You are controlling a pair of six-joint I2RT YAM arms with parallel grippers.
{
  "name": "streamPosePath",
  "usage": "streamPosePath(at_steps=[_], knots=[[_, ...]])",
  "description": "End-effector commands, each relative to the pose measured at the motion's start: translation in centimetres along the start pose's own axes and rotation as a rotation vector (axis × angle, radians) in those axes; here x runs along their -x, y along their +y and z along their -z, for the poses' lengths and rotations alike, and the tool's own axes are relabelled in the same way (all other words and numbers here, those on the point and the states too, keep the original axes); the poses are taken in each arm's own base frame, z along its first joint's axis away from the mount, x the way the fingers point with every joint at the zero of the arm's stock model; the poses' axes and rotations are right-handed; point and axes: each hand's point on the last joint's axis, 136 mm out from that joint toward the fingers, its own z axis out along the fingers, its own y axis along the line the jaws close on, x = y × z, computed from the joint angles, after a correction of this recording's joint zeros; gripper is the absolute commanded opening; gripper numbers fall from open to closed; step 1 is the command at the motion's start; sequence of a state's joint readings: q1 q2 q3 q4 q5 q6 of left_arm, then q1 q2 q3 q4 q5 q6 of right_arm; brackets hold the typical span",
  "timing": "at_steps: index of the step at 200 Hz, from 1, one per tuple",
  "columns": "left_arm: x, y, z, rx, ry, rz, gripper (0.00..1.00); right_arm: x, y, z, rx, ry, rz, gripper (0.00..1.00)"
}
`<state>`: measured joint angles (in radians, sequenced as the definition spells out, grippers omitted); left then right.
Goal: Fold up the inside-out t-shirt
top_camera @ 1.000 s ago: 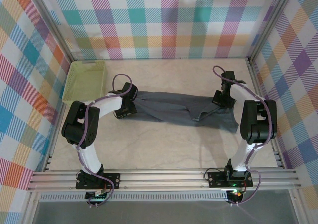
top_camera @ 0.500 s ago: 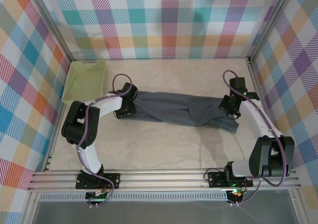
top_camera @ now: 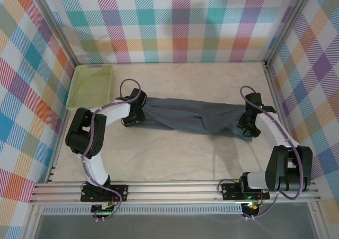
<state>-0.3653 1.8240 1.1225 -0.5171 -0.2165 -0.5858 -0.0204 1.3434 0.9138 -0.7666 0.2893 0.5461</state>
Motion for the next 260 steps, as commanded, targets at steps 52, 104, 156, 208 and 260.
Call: streamPosePath(at_steps=[52, 104, 156, 208, 260], knots=[[0.5, -5.2, 11.4, -0.121, -0.188, -0.112, 0.66, 6.2, 5.7, -1.1, 0.094, 0.0, 0.074, 0.62], [-6.7, -19.8, 14.0, -0.524, -0.013, -0.253, 0.67, 6.0, 6.6, -3.3, 0.165, 0.065, 0.044, 0.6], [-11.1, -30.1, 13.4, -0.684, 0.099, -0.315, 0.65, 5.9, 6.0, -3.7, 0.233, 0.093, -0.011, 0.6], [-12.5, -33.2, 9.0, -0.658, 0.158, -0.291, 0.57, 5.3, 6.1, -4.0, 0.261, 0.116, -0.014, 0.59], [-11.5, -34.5, 7.9, -0.677, 0.118, -0.291, 0.4, 4.8, 6.5, -4.2, 0.293, 0.132, -0.013, 0.5]])
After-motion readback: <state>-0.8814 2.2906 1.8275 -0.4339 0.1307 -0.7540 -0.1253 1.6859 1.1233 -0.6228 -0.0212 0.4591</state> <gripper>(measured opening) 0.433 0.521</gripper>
